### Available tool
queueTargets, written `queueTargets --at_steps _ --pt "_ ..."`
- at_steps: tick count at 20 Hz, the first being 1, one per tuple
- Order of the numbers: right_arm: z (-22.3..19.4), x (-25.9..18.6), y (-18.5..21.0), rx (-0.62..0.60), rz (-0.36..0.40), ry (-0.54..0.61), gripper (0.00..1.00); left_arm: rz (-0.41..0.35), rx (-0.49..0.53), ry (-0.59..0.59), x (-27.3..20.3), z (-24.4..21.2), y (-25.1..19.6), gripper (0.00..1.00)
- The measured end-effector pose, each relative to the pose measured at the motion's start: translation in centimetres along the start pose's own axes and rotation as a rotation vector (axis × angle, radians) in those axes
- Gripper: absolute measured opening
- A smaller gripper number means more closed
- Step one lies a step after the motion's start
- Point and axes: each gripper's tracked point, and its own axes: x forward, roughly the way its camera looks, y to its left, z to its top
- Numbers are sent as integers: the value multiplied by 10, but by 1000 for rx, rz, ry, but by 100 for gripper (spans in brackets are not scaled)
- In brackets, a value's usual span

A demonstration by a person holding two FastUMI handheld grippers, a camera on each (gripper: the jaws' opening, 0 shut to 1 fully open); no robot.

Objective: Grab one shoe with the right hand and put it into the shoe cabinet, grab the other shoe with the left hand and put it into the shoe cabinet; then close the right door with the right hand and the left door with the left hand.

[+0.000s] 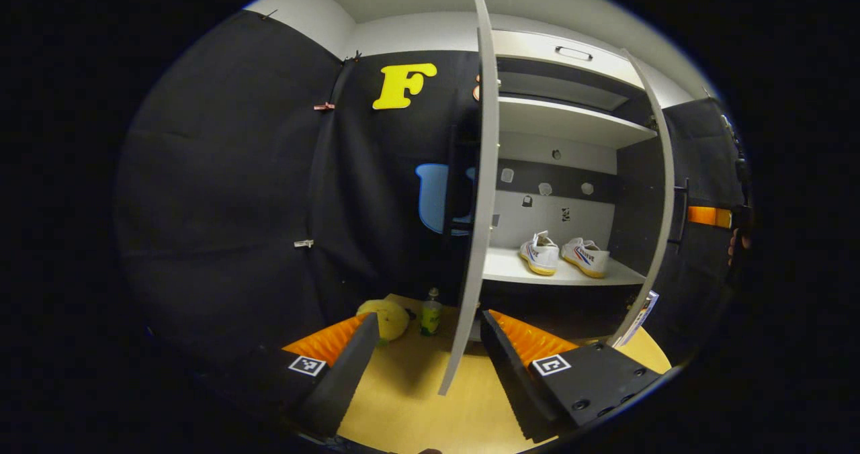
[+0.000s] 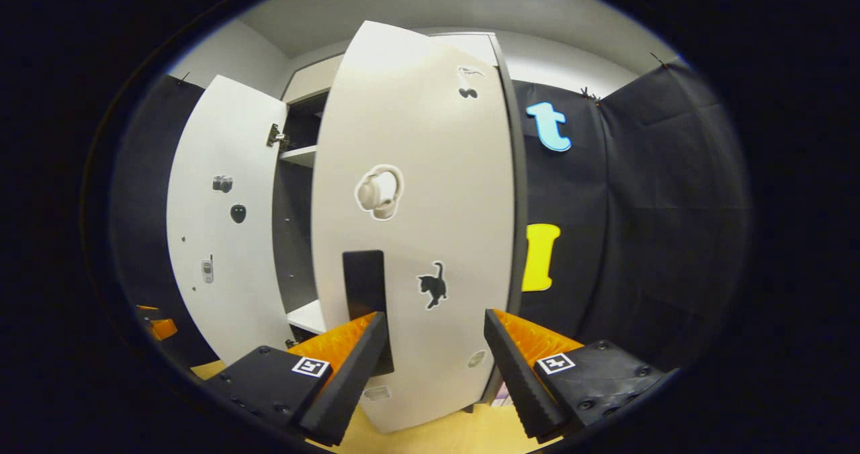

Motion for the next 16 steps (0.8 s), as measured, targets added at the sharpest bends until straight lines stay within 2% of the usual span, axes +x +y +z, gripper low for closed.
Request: queueTargets --at_steps 4,9,16 --pt "-15 -12 30 28 -16 -1 98 -1 18 -16 17 13 31 95" --pt "-59 -39 21 77 -111 97 98 -41 25 -57 50 46 59 95" --pt "-84 -71 10 97 -196 153 98 -255 -111 -98 107 113 52 95"
